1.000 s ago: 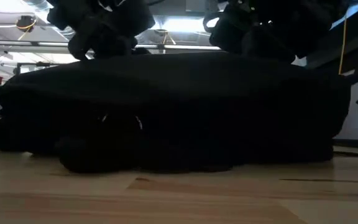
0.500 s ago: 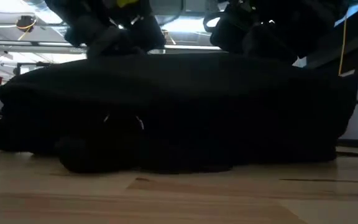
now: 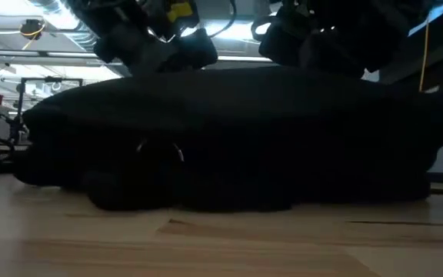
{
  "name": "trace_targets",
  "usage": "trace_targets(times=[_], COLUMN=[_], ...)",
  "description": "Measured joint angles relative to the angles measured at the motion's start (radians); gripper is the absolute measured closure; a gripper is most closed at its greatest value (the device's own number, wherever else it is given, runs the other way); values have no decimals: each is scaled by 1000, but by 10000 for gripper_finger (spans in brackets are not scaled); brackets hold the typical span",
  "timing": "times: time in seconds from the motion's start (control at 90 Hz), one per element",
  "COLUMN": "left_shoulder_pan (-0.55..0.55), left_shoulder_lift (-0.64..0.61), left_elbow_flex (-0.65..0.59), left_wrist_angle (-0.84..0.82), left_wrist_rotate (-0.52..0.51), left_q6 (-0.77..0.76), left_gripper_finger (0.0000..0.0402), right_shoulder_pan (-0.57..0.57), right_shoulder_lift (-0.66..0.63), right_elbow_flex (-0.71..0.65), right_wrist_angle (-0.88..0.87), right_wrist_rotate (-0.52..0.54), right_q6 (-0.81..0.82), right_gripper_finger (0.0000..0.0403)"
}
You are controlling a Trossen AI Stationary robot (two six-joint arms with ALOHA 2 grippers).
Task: Unpack backpack
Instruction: Remove the transparent white zip bag from the black backpack
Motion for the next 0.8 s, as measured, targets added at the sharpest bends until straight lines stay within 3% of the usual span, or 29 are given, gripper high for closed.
trace_targets(times=[0.322,0.567,0.8], left_shoulder_pan=[-8,-8,-8], left_shoulder_lift=[2,3,3], left_elbow_flex=[-2,-3,-3], left_wrist_angle=[14,17,18], left_wrist_rotate=[-12,-12,-12], left_q6=[7,9,13], left_gripper_finger=[163,163,163], right_shoulder_pan=[-21,-34,-32], right_shoulder_lift=[-168,-232,-152], right_elbow_flex=[0,1,1], right_wrist_angle=[-69,-241,-256], right_wrist_rotate=[-8,317,344], right_q6=[-71,-79,-31], right_gripper_finger=[187,187,187])
